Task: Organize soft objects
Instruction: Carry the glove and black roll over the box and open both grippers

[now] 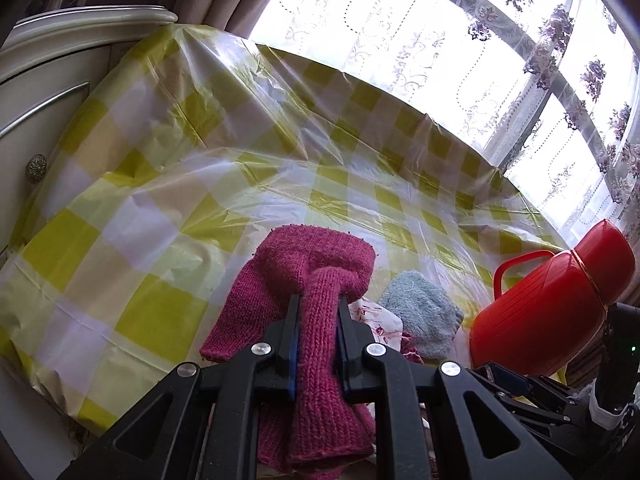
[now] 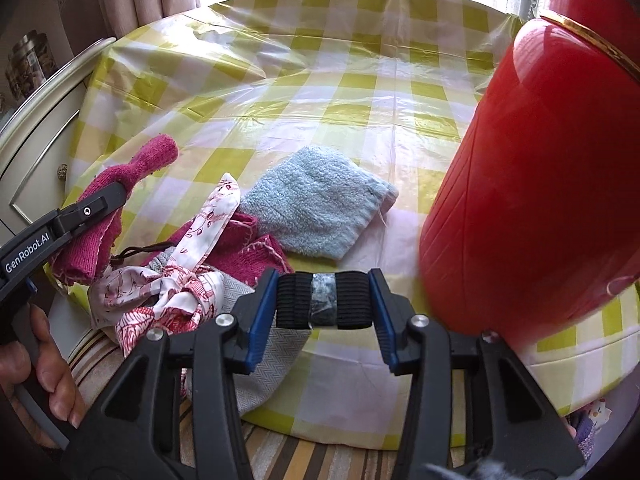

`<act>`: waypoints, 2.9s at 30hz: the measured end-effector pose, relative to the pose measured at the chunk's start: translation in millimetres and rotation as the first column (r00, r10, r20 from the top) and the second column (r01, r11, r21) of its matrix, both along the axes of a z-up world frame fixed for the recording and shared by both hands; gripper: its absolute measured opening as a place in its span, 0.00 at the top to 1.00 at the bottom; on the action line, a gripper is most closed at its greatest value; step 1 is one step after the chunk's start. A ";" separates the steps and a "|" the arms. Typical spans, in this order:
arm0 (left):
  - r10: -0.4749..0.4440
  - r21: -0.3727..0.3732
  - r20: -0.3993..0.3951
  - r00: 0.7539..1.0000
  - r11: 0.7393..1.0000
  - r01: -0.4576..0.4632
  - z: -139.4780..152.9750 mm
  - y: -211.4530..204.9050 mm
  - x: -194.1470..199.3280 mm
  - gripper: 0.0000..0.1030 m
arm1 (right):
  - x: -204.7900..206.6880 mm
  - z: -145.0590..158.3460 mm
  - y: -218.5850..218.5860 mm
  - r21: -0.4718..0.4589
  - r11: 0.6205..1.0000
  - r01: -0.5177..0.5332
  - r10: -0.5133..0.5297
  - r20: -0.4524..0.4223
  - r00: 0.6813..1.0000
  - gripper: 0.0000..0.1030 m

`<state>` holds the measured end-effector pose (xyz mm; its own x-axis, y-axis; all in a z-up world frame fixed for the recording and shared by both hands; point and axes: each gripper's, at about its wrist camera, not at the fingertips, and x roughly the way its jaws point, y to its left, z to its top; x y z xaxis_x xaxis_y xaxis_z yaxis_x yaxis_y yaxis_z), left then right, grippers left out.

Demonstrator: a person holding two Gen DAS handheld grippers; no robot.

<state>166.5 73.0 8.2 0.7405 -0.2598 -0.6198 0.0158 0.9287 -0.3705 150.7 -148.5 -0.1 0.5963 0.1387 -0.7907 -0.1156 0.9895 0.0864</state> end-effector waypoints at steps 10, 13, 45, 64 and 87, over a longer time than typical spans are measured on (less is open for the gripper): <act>-0.078 0.023 0.040 0.996 0.997 0.077 23.1 -40.1 -37.4 0.85 | -34.3 13.5 -27.8 0.029 0.999 0.031 -0.031 0.030 0.999 0.53; -0.121 0.023 0.046 0.992 0.993 0.120 28.4 -57.2 -48.2 0.85 | -45.0 18.0 -38.1 0.035 0.998 0.044 -0.045 0.037 0.998 0.53; -0.563 0.071 0.046 0.825 0.826 0.560 54.1 -250.0 -125.7 0.85 | -170.1 46.5 -228.4 0.020 0.925 0.378 -0.379 0.079 0.922 0.53; -0.809 0.085 -0.015 0.588 0.585 0.807 50.7 -364.8 -179.7 0.85 | -239.5 48.5 -341.3 -0.016 0.795 0.607 -0.604 0.085 0.793 0.52; -0.753 0.464 0.026 0.658 0.592 0.659 58.2 -376.7 -203.5 0.22 | -245.0 43.7 -349.7 -0.034 0.782 0.623 -0.620 0.061 0.782 0.29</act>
